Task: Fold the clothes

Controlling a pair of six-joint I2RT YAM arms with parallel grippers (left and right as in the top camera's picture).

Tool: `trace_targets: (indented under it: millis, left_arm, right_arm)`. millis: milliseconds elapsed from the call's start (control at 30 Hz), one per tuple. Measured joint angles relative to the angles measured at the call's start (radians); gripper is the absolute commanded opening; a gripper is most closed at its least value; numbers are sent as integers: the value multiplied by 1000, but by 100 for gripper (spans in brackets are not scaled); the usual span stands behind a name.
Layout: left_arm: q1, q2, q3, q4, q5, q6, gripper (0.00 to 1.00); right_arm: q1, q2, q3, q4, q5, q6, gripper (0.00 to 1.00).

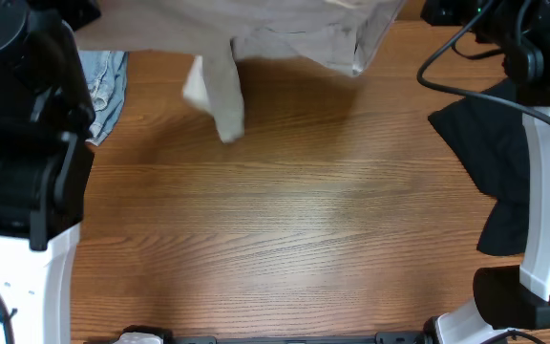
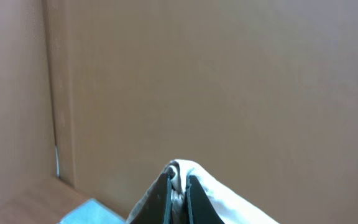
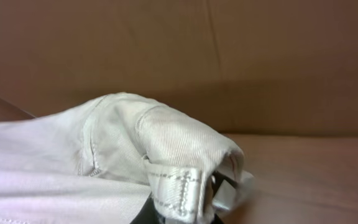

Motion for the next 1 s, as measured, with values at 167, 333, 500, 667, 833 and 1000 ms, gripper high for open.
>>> trace_targets:
  millis: [167, 333, 500, 667, 833, 1000]
  left_arm:
    - [1, 16, 8, -220, 134, 3, 4]
    - [7, 159, 9, -464, 285, 3, 4]
    - [-2, 364, 3, -663, 412, 3, 4]
    - [-28, 503, -3, -826, 457, 3, 4]
    - [-38, 556, -4, -915, 467, 19, 4]
    - [-39, 560, -4, -966, 453, 29, 4]
  right_arm:
    - [-3, 12, -9, -166, 84, -10, 4]
    - [-43, 76, -82, -296, 134, -32, 4]
    - [-93, 124, -235, -383, 151, -42, 4]
    - [-123, 126, -396, -438, 138, -46, 4]
    - [-124, 126, -574, -448, 73, -49, 4]
    - [-124, 126, -687, -475, 9, -49, 4]
